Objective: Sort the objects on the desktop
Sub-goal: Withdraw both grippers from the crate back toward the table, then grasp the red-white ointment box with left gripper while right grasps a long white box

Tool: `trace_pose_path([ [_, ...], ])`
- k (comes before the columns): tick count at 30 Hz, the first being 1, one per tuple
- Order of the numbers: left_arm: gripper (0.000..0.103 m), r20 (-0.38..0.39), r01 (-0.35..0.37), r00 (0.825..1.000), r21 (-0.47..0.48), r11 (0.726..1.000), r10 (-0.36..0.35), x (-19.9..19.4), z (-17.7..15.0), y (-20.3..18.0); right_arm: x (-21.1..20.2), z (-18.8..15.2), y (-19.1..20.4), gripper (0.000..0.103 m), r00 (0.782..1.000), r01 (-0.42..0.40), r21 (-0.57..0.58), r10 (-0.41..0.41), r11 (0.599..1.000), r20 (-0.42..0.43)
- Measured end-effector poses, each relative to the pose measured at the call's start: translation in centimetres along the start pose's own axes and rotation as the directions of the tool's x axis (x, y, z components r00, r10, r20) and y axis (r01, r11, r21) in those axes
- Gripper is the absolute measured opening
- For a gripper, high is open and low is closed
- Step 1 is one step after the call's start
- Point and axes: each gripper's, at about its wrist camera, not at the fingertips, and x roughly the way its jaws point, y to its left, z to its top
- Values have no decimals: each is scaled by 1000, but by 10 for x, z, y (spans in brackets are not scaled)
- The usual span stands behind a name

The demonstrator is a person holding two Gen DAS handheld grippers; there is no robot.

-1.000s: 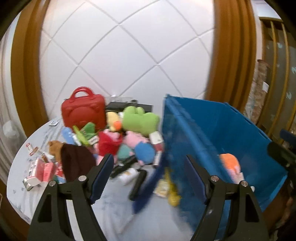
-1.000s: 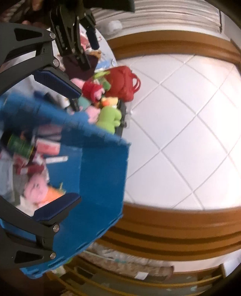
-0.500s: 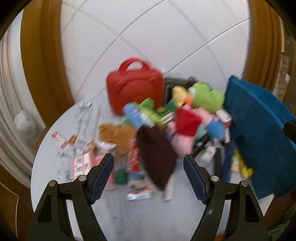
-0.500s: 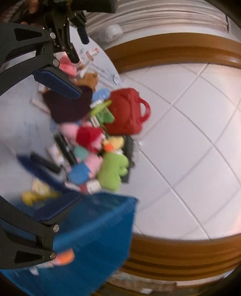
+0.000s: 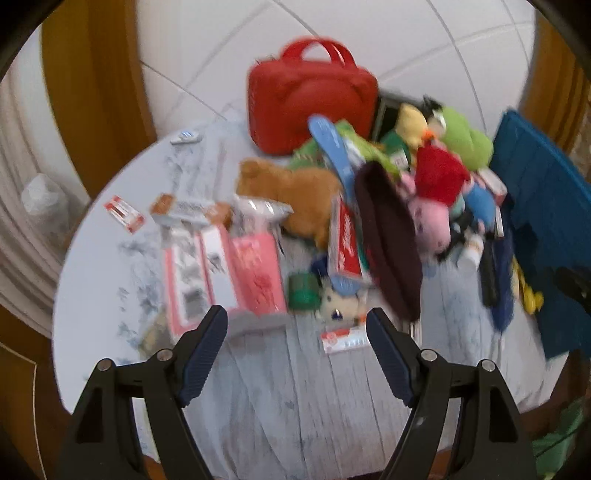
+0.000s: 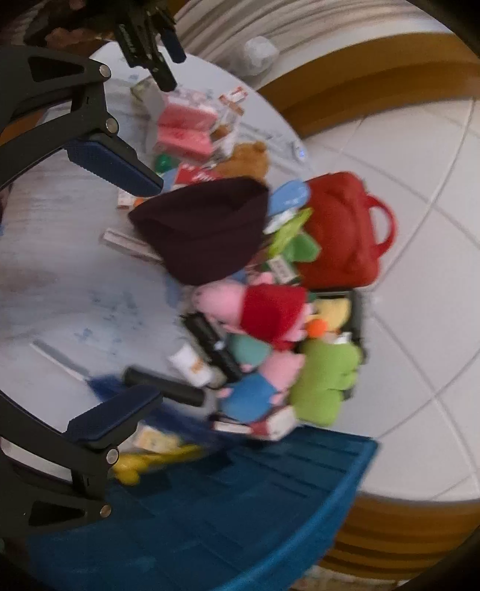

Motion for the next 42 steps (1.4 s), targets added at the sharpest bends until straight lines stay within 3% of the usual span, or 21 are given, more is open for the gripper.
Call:
trace_pose_path([
  [10, 77, -133, 140, 983, 73, 987, -130, 78, -32, -22, 68, -41, -13, 103, 981, -6, 34, 13, 999, -192],
  [22, 77, -196, 159, 974, 230, 960, -114, 142, -39, -50, 113, -73, -21, 103, 957, 29, 71, -7, 997, -290],
  [23, 74, -204, 166, 972, 239, 957, -117, 147, -39, -52, 116, -75, -22, 103, 956, 34, 73, -11, 997, -293],
  [24, 63, -215, 170, 969, 243, 955, -118, 150, -39, -53, 119, -76, -22, 103, 955, 40, 75, -16, 996, -296],
  [25, 60, -243, 178, 963, 248, 952, -117, 156, -40, -55, 122, -78, -22, 103, 954, 46, 78, -21, 996, -298],
  [28, 48, -233, 185, 964, 258, 948, -124, 152, -42, -56, 127, -80, -20, 103, 956, 37, 93, -8, 995, -292],
  [34, 40, -252, 229, 950, 167, 959, -183, 144, -48, -47, 149, -73, -1, 103, 941, 2, 94, 30, 996, -338],
  [36, 39, -261, 239, 947, 193, 952, -185, 142, -50, -53, 155, -69, 8, 99, 941, -17, 86, 46, 996, -335],
  [38, 39, -270, 278, 937, 198, 940, -220, 137, -51, -58, 164, -66, 18, 80, 938, -41, 83, 67, 996, -341],
  [42, 39, -272, 273, 939, 221, 936, -210, 136, -54, -62, 182, -68, 33, 72, 919, -91, 72, 112, 993, -379],
])
